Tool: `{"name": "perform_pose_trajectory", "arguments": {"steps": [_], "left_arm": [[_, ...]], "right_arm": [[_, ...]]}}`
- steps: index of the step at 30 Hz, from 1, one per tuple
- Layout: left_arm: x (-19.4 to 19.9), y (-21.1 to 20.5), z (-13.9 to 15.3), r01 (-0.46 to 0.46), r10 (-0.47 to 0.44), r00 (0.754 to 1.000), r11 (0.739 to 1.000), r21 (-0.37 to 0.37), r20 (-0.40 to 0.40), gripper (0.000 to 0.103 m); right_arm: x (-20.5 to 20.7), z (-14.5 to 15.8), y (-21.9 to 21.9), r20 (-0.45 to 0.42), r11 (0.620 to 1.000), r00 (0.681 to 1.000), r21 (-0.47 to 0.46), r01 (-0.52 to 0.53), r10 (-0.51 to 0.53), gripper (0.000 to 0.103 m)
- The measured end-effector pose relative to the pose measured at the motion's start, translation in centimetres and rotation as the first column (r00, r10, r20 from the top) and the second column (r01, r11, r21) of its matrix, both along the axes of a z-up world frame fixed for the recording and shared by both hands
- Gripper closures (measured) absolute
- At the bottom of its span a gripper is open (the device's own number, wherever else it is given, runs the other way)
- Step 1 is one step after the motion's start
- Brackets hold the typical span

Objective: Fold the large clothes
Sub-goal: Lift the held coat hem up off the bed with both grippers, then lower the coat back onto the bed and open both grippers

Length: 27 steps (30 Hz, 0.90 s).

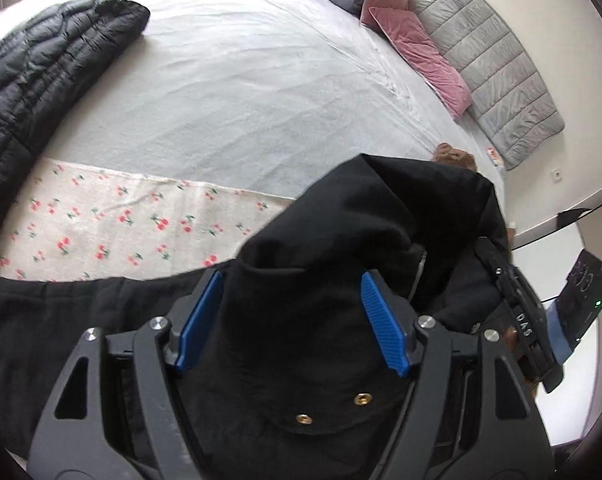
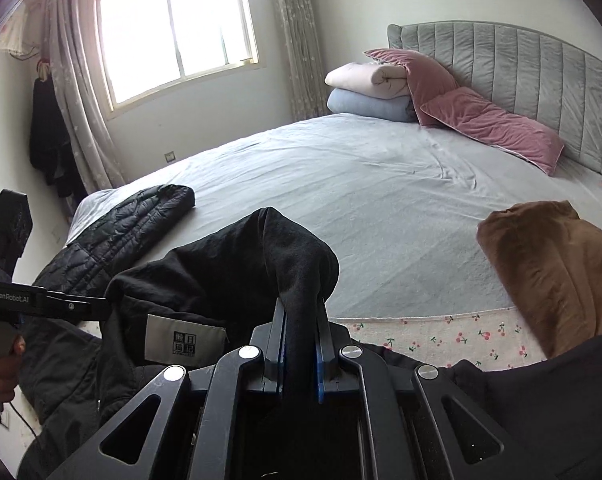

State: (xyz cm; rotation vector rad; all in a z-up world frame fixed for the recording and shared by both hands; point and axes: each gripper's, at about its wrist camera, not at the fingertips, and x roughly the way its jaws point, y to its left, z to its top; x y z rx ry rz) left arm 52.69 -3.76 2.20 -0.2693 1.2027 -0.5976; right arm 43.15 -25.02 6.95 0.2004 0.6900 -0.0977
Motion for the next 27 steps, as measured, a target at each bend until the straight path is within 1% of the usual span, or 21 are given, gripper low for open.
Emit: {"name": "perform_pose_trajectory", "arguments": {"steps": [1,2,5,6,9,10,11,13,14,16,17,18,19,20,21,22,23,24,25,26,27], "left_arm": [[-0.1,-0.2,-0.4,-0.009,0.008,1.000,0.999,-0.032,-0.030,0.031],[-0.1,-0.5,-0.7,-0.021,0.019,0.999,0.999,-0.033,-0.047,0.031],[0.0,-2.0,-1.7,-0.040,0.043,0.997,0.998,0.049,-0.058,0.030],[0.1,-2.4,-2.2,-0.051,0.056,0.995,0.997,0.064,-0.084,0.030],[0.2,-2.7,-3.4,-0.103,0.112,0.979,0.993,0.063,-0.172,0.032],[0.2,-2.7,-3.6,-0.116,0.125,0.975,0.991,0.059,-0.185,0.039],[0.1,-2.8,-3.8,-0.123,0.132,0.972,0.991,0.058,-0.193,0.056],[-0.4,-2.7,-4.0,-0.139,0.152,0.966,0.987,0.079,-0.208,0.085],[-0.8,-2.4,-3.9,-0.173,0.192,0.963,0.978,0.112,-0.189,0.087],[-2.1,-1.7,-2.3,-0.237,0.253,0.964,0.957,0.168,-0.078,0.089],[-2.8,-1.0,-1.3,-0.280,0.285,0.959,0.938,0.203,0.008,0.090],[-3.8,-0.6,-0.3,-0.333,0.313,0.943,0.905,0.264,0.117,0.090],[-4.6,0.0,0.0,-0.362,0.320,0.929,0.889,0.281,0.185,0.091],[-5.4,0.5,-0.1,-0.341,0.297,0.934,0.907,0.246,0.199,0.091],[-6.4,0.6,-0.3,-0.283,0.237,0.949,0.932,0.226,0.210,0.091],[-7.3,0.4,-0.3,-0.254,0.199,0.951,0.938,0.235,0.236,0.090],[-8.2,0.1,-0.4,-0.239,0.172,0.948,0.940,0.244,0.267,0.090],[-9.1,0.2,-0.4,-0.229,0.158,0.945,0.945,0.234,0.287,0.090],[-9.9,0.3,-0.5,-0.227,0.154,0.940,0.948,0.223,0.303,0.090],[-10.8,0.5,-0.5,-0.226,0.151,0.935,0.951,0.210,0.322,0.090],[-11.8,0.6,-0.4,-0.215,0.139,0.928,0.957,0.194,0.345,0.090]], "right_arm": [[-0.2,0.1,0.2,-0.002,1.000,1.000,0.008,-0.005,0.005,0.094],[-0.4,0.0,0.3,-0.004,1.000,1.000,0.017,-0.007,0.008,0.094],[-1.0,0.8,0.7,0.011,1.000,1.000,0.024,-0.014,0.014,0.094],[-1.2,1.0,0.9,0.018,1.000,1.000,0.025,-0.019,0.019,0.094],[-2.0,1.7,1.5,0.040,0.999,0.998,0.007,-0.039,0.039,0.094],[-2.2,2.0,1.7,0.047,0.999,0.998,0.002,-0.046,0.046,0.094],[-2.7,2.3,2.0,0.058,0.999,0.997,0.000,-0.053,0.053,0.094],[-3.4,2.9,2.1,0.080,0.999,0.996,-0.014,-0.041,0.042,0.094],[-3.9,3.2,2.0,0.087,0.999,0.996,-0.039,-0.005,0.008,0.094],[-4.2,3.0,0.8,0.061,0.995,0.995,-0.054,0.087,-0.084,0.097],[-4.1,2.5,-0.3,0.030,0.989,0.989,-0.039,0.143,-0.142,0.100],[-4.3,2.1,-1.8,0.010,0.972,0.974,-0.059,0.228,-0.228,0.102],[-4.6,1.7,-3.7,0.002,0.961,0.962,-0.035,0.273,-0.273,0.102],[-5.0,1.2,-5.8,-0.023,0.957,0.959,0.046,0.285,-0.284,0.101],[-5.5,0.8,-7.5,-0.038,0.956,0.966,0.139,0.259,-0.256,0.099],[-5.7,0.6,-8.2,-0.041,0.961,0.977,0.179,0.213,-0.209,0.097],[-5.7,0.8,-8.1,-0.043,0.969,0.985,0.177,0.171,-0.166,0.097],[-5.6,1.0,-7.6,-0.040,0.979,0.992,0.161,0.122,-0.117,0.092],[-5.2,1.3,-6.7,-0.040,0.987,0.997,0.147,0.071,-0.066,0.081],[-4.5,1.7,-5.7,-0.045,0.990,0.999,0.140,0.018,-0.012,0.075],[-3.6,2.0,-4.7,-0.048,0.990,0.998,0.137,-0.035,0.042,0.060]]}}
